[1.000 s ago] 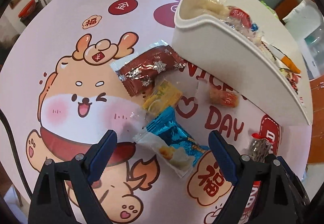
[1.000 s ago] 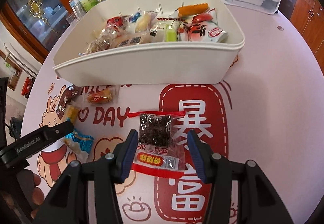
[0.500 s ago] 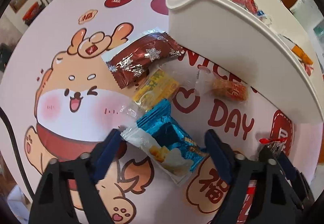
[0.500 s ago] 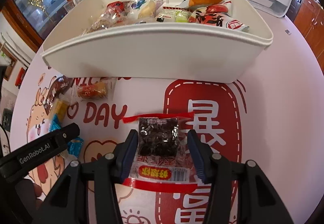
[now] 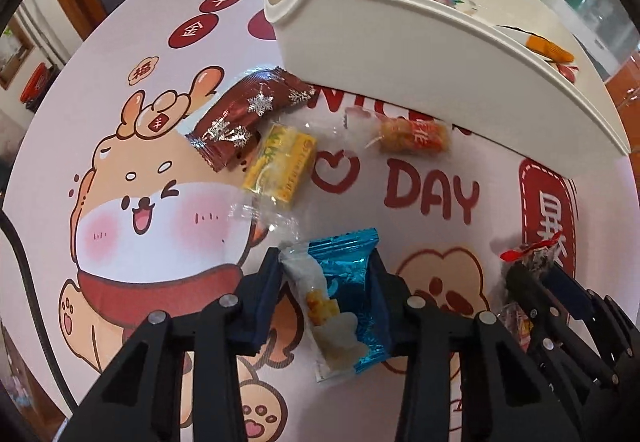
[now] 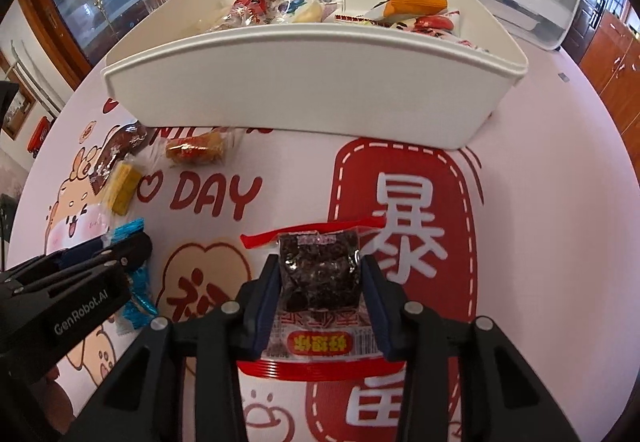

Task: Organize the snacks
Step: 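Grasp the blue-wrapped biscuit with left gripper while right grasps the dark red-labelled pack, then carry the blue biscuit and dark red-labelled pack up over the white tray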

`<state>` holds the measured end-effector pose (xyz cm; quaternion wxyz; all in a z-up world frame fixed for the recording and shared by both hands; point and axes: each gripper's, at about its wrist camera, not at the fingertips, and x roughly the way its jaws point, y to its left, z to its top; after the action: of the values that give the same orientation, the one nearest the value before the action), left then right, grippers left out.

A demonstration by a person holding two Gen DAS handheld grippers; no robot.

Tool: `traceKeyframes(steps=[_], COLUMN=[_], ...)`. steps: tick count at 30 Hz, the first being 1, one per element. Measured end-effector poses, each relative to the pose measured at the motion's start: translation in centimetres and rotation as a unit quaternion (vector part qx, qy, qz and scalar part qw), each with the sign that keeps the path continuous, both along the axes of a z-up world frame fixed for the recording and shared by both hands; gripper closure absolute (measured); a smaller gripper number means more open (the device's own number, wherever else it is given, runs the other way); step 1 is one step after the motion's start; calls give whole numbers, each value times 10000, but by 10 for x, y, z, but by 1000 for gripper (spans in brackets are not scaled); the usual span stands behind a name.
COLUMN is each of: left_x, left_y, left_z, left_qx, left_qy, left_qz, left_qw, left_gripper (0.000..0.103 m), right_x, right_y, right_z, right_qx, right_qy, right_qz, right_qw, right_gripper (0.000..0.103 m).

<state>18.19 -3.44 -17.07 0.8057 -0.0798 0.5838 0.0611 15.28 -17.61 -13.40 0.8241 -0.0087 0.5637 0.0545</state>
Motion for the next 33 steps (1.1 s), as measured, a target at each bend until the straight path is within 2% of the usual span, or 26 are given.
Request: traceKeyframes(steps=[7, 11, 16, 22, 33], left_x=[-9, -15, -13, 5, 40], left_y=[6, 16, 16, 31, 50], left_z=[13, 36, 70, 107, 169], left_qx=[194, 284, 597, 800, 783], left_qy=[-213, -452, -959, -1362, -1762], left_qz=[-268, -479, -665, -813, -1111], left_qw=[9992, 9974, 9914, 9841, 9749], left_gripper=[64, 64, 64, 64, 64], right_x=[-12, -17, -18, -8, 15], right_y=[2, 4, 7, 8, 2], right_z=[5, 16, 39, 77, 124], right_qx=[212, 328, 479, 636, 637], right_qy=[69, -14, -219, -621, -1096], right_qz=[-23, -19, -9, -16, -37], right_qw=[9997, 9995, 9986, 9960, 9919], right_gripper=[64, 64, 64, 64, 64])
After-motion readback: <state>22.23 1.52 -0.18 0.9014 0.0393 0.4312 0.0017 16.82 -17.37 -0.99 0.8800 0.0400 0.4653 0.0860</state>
